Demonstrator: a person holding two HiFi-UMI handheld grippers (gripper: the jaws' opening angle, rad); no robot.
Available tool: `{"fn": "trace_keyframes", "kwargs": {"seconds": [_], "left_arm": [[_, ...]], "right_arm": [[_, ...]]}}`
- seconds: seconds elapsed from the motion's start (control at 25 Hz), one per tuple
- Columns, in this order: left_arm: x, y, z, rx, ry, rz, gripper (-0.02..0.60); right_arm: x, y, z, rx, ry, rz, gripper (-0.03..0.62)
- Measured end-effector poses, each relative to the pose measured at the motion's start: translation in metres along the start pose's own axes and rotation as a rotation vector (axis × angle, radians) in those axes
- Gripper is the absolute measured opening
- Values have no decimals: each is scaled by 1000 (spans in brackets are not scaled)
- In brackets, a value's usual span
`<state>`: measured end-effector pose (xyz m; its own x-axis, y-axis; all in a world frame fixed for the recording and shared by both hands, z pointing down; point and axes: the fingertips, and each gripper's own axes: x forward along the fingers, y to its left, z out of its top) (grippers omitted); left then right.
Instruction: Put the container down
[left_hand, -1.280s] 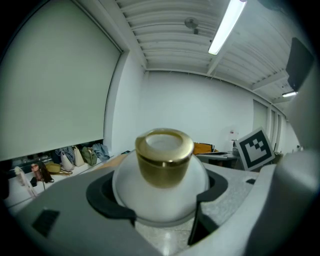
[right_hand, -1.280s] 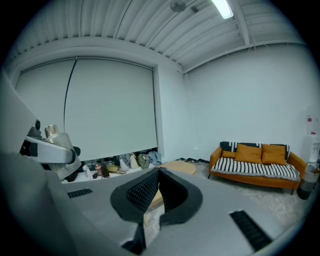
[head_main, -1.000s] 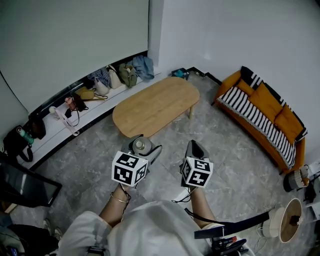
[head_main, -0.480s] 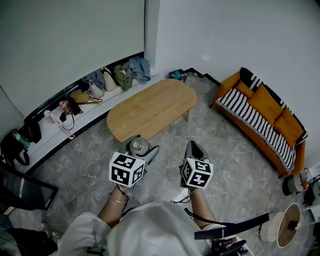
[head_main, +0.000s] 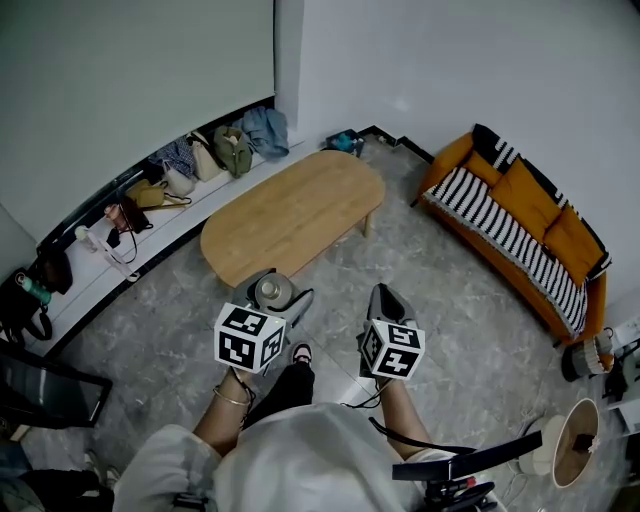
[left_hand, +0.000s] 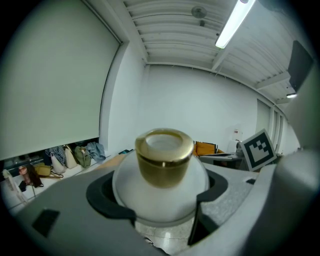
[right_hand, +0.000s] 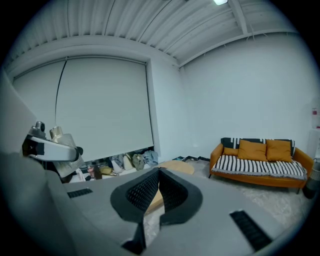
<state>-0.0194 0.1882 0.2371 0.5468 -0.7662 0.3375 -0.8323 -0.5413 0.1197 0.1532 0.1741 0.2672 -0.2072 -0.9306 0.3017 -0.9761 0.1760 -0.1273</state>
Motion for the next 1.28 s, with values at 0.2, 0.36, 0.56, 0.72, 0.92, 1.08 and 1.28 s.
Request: {"fn": "trace_keyframes", "kwargs": {"seconds": [0.2,0.36,0.56,0.72,0.92,1.08,1.28], "left_arm": [[37,7,-2,1,16,-20,344],[73,15,10,7,18,-35,344],[114,31,35,11,1,-43,344],[145,47,52,8,0,-42,344],[182,74,68,5,3,-19,344],[212,99,79,-9,2,-6,344],[246,126,96,-12,-17,12,344]], "right_arm": [[26,-18,-3,18,1,-21,23],[55,-34,5,16,11,-28,23],[94,-53,24,4,18,-34,23],[126,-70,38,1,29,-51,23],[172,-82,53,-9,51,-41,23],[212,-83,63,-30,69,-22,23],[260,-92,84,-45,56,-5,23]]}}
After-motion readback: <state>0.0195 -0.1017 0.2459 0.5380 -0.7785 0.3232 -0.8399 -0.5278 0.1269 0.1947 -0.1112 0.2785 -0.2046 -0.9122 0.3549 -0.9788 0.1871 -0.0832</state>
